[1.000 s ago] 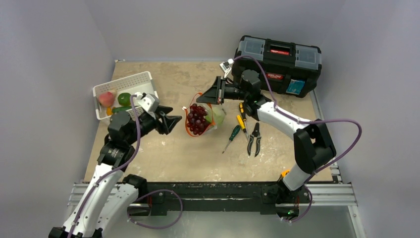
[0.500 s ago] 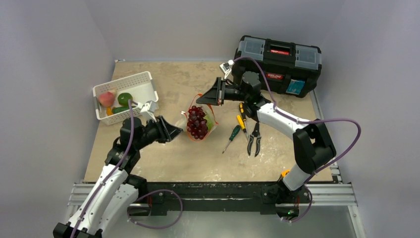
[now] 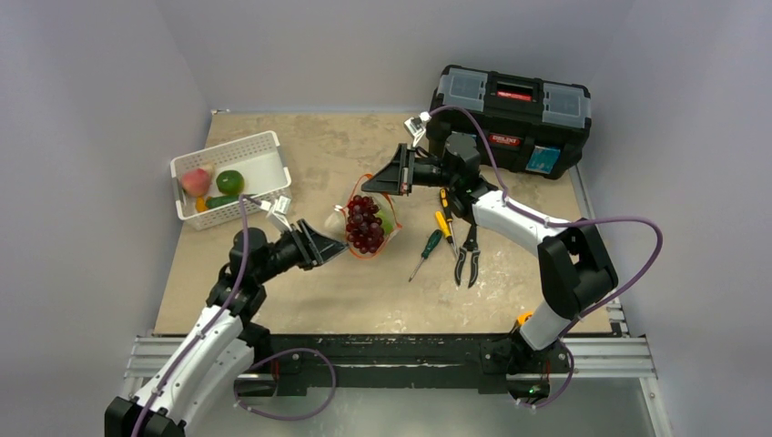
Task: Place the food in the zip-top bag and seal the zipper
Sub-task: Place the fake fruit in the zipper food storage bag, then adjust the zipper food storage bag at the center of the board.
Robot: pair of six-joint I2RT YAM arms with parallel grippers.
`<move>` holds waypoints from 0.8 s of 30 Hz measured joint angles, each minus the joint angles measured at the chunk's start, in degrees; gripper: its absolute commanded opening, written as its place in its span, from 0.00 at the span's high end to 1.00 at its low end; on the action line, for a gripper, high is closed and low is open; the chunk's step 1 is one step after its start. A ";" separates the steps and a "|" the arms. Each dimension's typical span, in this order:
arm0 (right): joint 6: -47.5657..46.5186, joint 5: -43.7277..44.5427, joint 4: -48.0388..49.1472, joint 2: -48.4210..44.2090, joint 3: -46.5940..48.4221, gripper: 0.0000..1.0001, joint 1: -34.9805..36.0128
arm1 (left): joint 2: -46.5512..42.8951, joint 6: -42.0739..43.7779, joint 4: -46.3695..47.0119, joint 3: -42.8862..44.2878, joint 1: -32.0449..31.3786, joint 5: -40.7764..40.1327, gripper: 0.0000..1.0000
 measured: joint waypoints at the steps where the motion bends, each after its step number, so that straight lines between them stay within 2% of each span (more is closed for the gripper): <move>1: 0.00 0.00 0.09 0.00 0.00 1.00 0.00 | 0.42 -0.22 0.48 0.00 -0.11 -0.02 0.55; 11: 0.00 0.00 0.07 0.00 0.00 1.00 0.02 | 7.82 -1.73 5.92 -0.55 -3.43 -0.02 0.64; 15: 0.00 0.02 0.07 0.00 0.00 1.00 0.02 | 8.83 -1.70 6.78 -0.63 -4.63 -0.22 0.79; 18: -0.13 0.04 -0.09 0.00 0.00 1.00 0.02 | 9.16 -1.60 6.84 -0.63 -4.72 -0.44 0.98; 19: -0.37 0.09 -0.35 -0.04 0.00 1.00 0.02 | 9.14 -1.44 6.75 -0.61 -4.72 -0.57 1.00; 24: -3.93 1.57 -5.33 -1.16 0.00 1.00 0.04 | 7.54 -0.37 4.55 0.96 -4.72 -1.46 1.00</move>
